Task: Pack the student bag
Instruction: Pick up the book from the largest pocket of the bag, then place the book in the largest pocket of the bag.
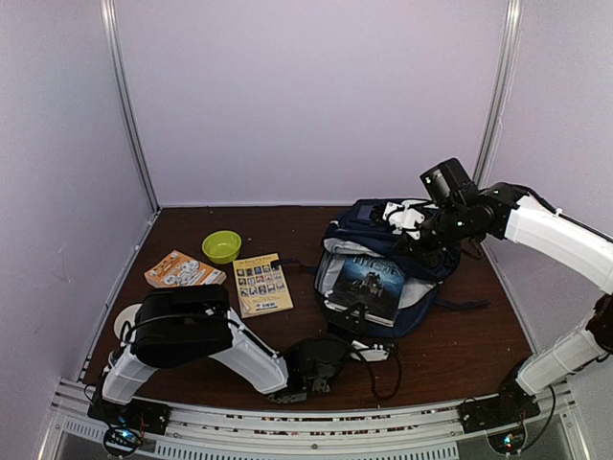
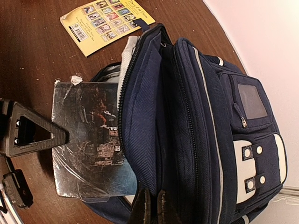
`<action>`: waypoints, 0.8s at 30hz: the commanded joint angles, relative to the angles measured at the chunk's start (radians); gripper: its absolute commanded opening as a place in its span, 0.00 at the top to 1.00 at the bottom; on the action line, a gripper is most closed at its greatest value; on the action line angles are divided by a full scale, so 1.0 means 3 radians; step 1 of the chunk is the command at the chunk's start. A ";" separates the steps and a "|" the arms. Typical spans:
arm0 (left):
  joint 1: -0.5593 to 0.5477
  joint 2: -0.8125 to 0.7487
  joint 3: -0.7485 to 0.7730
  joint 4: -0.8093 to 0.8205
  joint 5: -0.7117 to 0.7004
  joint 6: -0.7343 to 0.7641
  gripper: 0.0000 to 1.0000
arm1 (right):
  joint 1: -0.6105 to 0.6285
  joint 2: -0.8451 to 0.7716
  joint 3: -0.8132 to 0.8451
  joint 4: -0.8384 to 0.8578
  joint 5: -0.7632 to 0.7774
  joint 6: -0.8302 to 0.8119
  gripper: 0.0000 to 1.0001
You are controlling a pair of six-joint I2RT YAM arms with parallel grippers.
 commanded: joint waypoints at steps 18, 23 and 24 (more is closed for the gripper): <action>0.0474 -0.0172 0.0949 -0.1111 0.0762 -0.0923 1.00 | 0.0042 -0.0122 0.0122 0.0029 -0.0487 -0.0046 1.00; 0.0619 0.0084 0.1351 -0.1425 0.0927 -0.0998 1.00 | 0.0050 -0.0132 0.0105 0.0019 -0.0553 -0.0090 1.00; 0.0645 0.0159 0.1440 -0.1438 0.0944 -0.0978 1.00 | 0.0048 -0.0127 0.0106 0.0017 -0.0562 -0.0095 1.00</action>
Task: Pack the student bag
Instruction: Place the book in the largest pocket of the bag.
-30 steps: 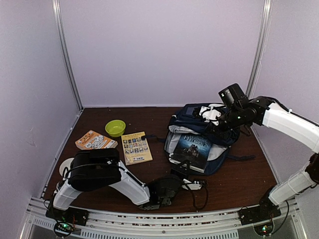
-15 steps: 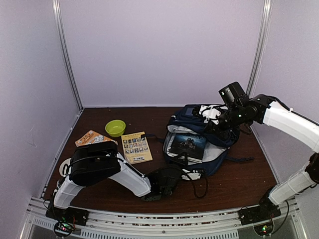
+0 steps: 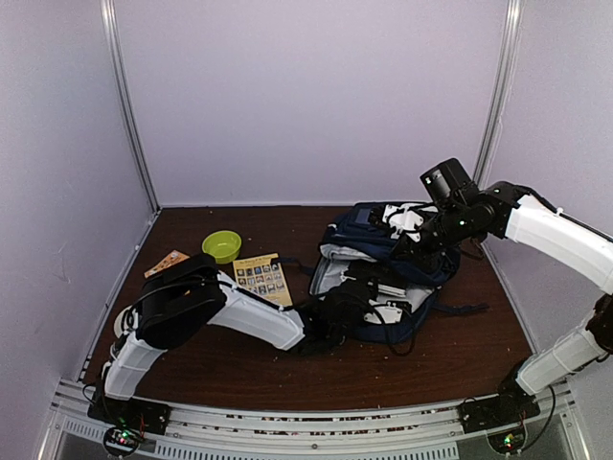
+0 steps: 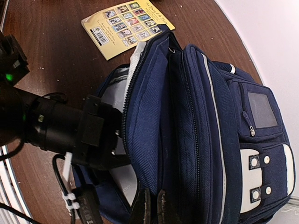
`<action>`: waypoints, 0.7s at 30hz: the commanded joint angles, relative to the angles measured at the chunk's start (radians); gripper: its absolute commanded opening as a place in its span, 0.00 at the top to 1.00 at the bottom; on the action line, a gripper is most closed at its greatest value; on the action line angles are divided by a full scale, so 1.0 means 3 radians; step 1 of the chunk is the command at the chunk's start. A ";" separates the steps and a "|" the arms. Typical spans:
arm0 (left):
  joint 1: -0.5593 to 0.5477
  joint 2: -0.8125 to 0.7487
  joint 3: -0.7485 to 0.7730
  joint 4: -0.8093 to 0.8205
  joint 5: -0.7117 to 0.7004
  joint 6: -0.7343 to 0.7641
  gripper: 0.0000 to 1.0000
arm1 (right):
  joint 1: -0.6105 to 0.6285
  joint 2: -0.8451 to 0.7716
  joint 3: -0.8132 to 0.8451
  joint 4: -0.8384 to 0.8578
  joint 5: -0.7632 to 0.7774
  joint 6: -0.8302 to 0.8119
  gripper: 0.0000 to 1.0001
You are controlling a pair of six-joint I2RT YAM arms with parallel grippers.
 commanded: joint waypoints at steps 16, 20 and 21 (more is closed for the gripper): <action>0.0138 0.0203 0.0572 0.0076 0.0015 -0.0282 0.41 | 0.0028 -0.0053 0.0003 0.0155 -0.0157 -0.0087 1.00; 0.0064 -0.0060 0.0349 -0.0004 0.0007 -0.0474 0.35 | -0.0017 -0.0050 0.0006 0.0144 -0.0148 -0.0081 1.00; 0.0053 -0.0137 0.0314 -0.0104 0.0012 -0.0544 0.34 | -0.0033 -0.0050 0.0003 0.0142 -0.0150 -0.0078 1.00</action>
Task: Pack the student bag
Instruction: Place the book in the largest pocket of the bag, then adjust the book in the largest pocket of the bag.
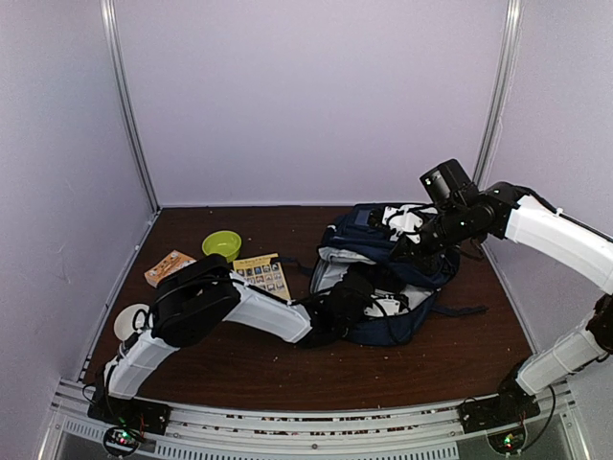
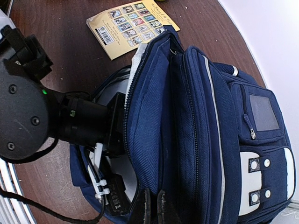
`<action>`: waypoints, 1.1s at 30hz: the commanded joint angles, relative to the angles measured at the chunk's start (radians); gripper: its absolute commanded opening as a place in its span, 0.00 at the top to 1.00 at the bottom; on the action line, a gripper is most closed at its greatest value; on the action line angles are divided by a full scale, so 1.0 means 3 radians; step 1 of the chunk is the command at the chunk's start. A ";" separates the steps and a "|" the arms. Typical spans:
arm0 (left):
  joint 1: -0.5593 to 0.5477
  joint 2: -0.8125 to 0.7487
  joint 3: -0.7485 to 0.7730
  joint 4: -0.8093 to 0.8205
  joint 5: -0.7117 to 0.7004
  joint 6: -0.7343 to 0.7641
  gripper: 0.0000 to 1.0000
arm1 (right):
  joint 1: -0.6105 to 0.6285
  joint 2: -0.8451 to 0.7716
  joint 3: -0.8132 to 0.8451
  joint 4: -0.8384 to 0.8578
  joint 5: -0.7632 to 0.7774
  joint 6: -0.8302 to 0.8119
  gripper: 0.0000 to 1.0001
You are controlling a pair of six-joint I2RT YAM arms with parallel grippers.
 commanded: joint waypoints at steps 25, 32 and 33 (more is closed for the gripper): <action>-0.0303 -0.1369 -0.0793 -0.1462 0.0541 -0.1746 0.48 | -0.0207 0.0200 -0.0065 0.0254 -0.0244 -0.0011 1.00; -0.0236 -0.1276 -0.0692 -0.1673 0.0900 -0.1913 0.54 | -0.0207 0.0116 -0.0112 0.0259 -0.0269 -0.0010 1.00; -0.0217 -0.1226 -0.0638 -0.1698 0.0934 -0.1914 0.55 | -0.0207 0.0110 -0.0109 0.0259 -0.0281 -0.0002 1.00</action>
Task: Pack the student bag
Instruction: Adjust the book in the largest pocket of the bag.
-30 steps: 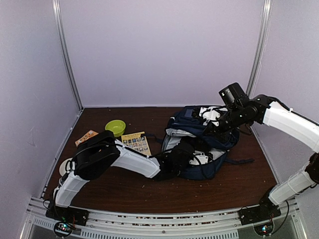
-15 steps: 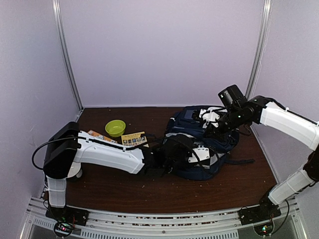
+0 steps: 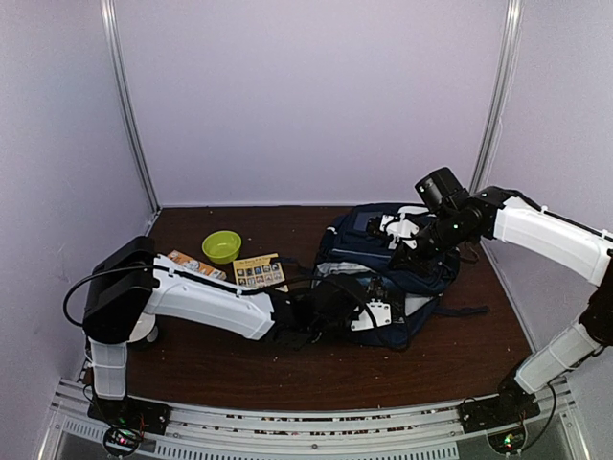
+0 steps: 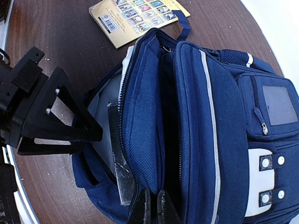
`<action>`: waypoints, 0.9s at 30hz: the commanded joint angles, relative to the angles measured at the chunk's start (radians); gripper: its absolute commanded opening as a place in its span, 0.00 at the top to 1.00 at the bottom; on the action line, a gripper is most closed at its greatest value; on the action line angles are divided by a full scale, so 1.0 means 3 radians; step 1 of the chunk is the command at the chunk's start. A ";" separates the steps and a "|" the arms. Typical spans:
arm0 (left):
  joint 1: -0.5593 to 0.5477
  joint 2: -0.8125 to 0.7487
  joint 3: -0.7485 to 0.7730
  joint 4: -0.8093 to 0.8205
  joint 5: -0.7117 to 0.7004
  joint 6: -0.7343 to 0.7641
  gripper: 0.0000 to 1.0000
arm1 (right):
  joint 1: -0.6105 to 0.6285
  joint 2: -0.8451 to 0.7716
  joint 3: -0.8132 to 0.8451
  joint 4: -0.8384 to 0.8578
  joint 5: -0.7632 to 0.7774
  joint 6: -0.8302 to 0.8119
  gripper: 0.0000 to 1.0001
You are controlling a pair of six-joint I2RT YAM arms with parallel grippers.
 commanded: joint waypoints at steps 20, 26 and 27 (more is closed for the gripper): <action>0.0237 0.0792 0.0874 -0.0313 0.0705 0.0137 0.67 | -0.0034 -0.0198 0.0014 0.0152 -0.0166 0.0020 1.00; 0.0175 0.0450 0.0522 -0.0198 0.0724 0.0138 0.65 | -0.0034 -0.0213 -0.0013 0.0128 -0.0153 -0.0001 1.00; 0.0175 0.0413 0.0481 -0.0196 0.0725 0.0112 0.65 | -0.0034 -0.0221 -0.0013 0.0130 -0.0156 -0.0001 1.00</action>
